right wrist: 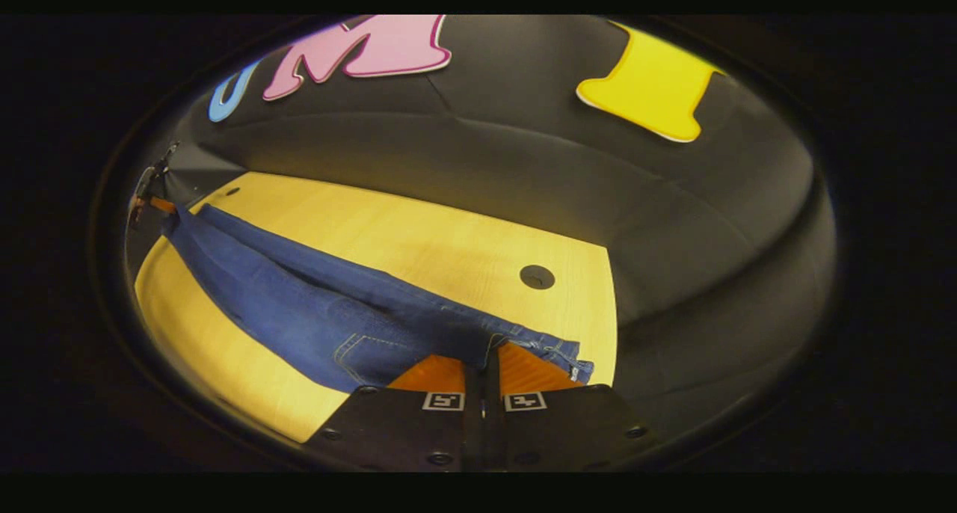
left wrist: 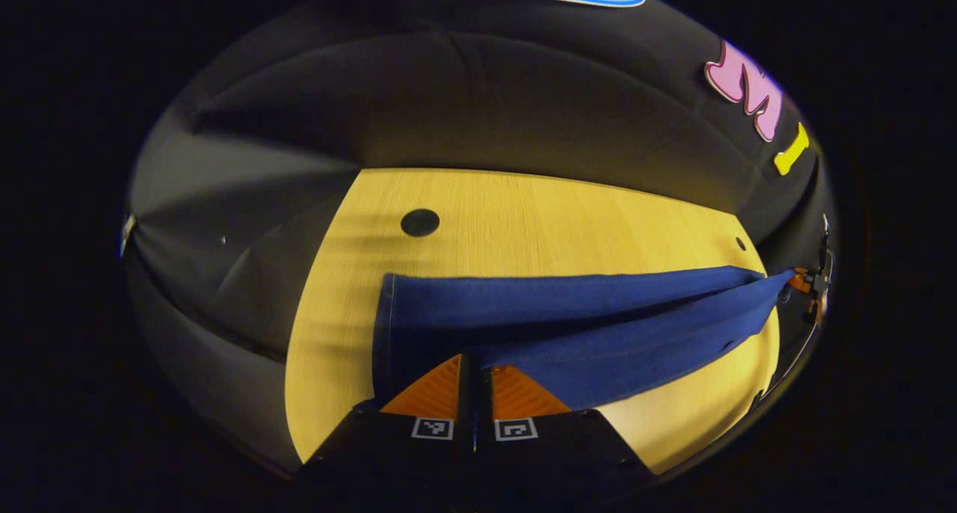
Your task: Grasp the waist and the cuffs of the jeans and fold them to make the two legs overlap; first hold the waist and fold one-third of the jeans toward the cuffs, then hold the cuffs and fold the remaining one-third in the same direction to finish folding.
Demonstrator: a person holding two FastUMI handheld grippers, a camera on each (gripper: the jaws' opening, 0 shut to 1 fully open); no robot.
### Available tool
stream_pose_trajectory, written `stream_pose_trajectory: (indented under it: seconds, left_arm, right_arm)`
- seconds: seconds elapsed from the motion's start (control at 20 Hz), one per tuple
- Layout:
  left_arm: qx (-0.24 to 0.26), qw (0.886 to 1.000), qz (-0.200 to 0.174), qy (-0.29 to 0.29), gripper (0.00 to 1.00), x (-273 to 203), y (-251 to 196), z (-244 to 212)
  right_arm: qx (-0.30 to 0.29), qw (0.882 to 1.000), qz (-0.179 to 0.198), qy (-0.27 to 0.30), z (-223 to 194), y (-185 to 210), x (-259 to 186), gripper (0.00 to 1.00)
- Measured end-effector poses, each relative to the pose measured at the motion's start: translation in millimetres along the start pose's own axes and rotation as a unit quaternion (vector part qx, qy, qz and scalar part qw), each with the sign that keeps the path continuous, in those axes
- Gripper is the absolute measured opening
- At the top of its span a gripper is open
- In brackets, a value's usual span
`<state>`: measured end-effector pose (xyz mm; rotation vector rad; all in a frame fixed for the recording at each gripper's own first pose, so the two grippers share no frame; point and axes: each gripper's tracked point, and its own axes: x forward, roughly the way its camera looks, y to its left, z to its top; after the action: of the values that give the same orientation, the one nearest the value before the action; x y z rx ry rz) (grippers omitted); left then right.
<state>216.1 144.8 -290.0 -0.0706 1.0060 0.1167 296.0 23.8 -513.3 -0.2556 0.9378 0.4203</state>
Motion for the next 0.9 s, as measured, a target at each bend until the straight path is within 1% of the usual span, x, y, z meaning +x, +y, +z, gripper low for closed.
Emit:
stream_pose_trajectory:
  seconds: [0.05,0.1,0.2,0.25,0.3,0.35,0.4,0.45,0.5,0.6,0.65,0.7,0.75,0.8,0.85,0.9]
  left_arm:
    - [-0.002,1.000,0.005,0.002,0.05,13.2,2.6,7.1]
    - [-0.001,1.000,0.013,0.006,0.06,24.2,7.1,12.6]
    - [0.011,0.999,0.030,0.025,0.06,44.5,7.6,4.6]
    - [0.012,0.998,0.039,0.037,0.06,52.0,8.7,-0.2]
    - [0.008,0.998,0.048,0.047,0.10,56.3,11.0,-3.1]
    - [0.006,0.996,0.067,0.054,0.07,57.6,18.0,-6.9]
    - [0.009,0.994,0.088,0.056,0.11,61.1,27.3,-9.0]
    - [0.015,0.993,0.105,0.054,0.30,60.2,40.4,-7.5]
    - [0.021,0.991,0.125,0.043,0.50,56.9,54.2,-1.0]
    - [0.018,0.988,0.151,0.011,0.89,46.4,75.3,9.8]
    - [0.016,0.986,0.163,-0.001,0.93,32.1,81.9,16.0]
    - [0.019,0.983,0.185,-0.016,0.92,18.9,93.3,20.4]
    - [0.014,0.981,0.190,-0.034,0.93,8.4,103.8,25.2]
    - [0.005,0.982,0.183,-0.050,0.93,-4.1,103.8,32.0]
    - [-0.008,0.984,0.163,-0.064,0.96,-12.0,94.3,33.6]
    - [-0.021,0.987,0.131,-0.087,0.93,-21.1,81.5,37.9]
  right_arm:
    - [0.008,1.000,-0.002,0.006,0.1,-0.3,12.6,0.00]
    - [0.019,1.000,-0.002,0.013,-1.8,0.2,22.2,0.05]
    - [0.021,0.999,-0.007,0.027,-4.8,4.0,45.7,0.00]
    - [0.018,0.999,-0.009,0.037,-7.8,5.7,55.1,0.00]
    - [0.017,0.998,-0.007,0.052,-14.9,7.0,57.2,0.00]
    - [0.018,0.998,-0.006,0.061,-19.3,7.4,61.1,0.03]
    - [0.028,0.997,0.006,0.073,-22.3,11.9,62.9,0.22]
    - [0.035,0.997,0.022,0.069,-20.4,21.2,60.4,0.40]
    - [0.038,0.997,0.027,0.061,-15.6,22.8,58.2,0.59]
    - [0.032,0.999,0.019,0.038,-3.1,12.9,49.2,0.96]
    - [0.035,0.999,0.018,0.026,2.1,12.1,43.8,0.97]
    - [0.042,0.999,0.018,0.015,8.6,9.8,34.7,0.98]
    - [0.050,0.999,0.013,0.005,14.8,4.2,26.3,0.97]
    - [0.061,0.998,0.006,-0.006,19.9,-2.2,19.0,0.98]
    - [0.073,0.997,0.000,-0.014,23.6,-7.3,9.7,0.97]
    - [0.091,0.996,-0.007,-0.014,21.8,-15.1,2.5,0.98]
